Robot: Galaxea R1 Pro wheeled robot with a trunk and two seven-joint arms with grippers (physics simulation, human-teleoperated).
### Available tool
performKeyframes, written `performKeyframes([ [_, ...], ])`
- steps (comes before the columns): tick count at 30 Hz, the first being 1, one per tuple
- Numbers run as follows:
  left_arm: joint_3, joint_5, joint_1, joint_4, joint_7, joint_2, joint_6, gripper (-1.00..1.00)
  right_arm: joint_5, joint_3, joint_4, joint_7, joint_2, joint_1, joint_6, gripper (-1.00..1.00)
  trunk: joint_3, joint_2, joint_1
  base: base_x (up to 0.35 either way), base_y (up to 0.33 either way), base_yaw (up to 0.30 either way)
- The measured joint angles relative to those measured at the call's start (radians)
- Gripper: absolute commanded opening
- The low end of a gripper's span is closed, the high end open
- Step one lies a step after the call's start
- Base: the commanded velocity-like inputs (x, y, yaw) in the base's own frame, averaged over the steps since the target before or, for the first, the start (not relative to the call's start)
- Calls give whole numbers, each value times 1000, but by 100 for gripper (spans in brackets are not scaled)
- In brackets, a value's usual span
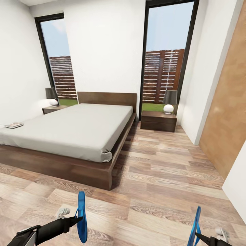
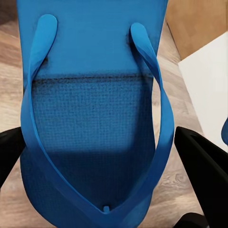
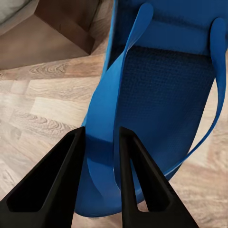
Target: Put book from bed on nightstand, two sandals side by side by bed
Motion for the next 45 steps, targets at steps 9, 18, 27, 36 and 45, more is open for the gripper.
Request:
performKeyframes([
  [9, 0, 0, 0, 0, 0, 0, 0, -100, 0, 0, -1, 2, 0, 0, 0, -100, 29, 56, -31, 0, 0, 0],
  [18, 0, 0, 0, 0, 0, 0, 0, -100, 4, 1, -1, 5, 0, 0, 0, -100, 57, 119, -65, 0, 0, 0],
  [27, 0, 0, 0, 0, 0, 0, 0, -100, 72, 4, -4, 92, 0, 0, 2, -100, 85, 182, -100, 0, 0, 0],
  [36, -2, -2, 0, 38, 1, -5, -20, -100, 104, 3, -2, 200, 0, 0, 8, -100, 114, 245, -134, 0, 0, 0],
  [45, -3, -29, 1, 111, 3, -16, -65, -100, 106, 4, 39, 192, 1, 1, 1, -100, 142, 308, -169, 0, 0, 0],
])
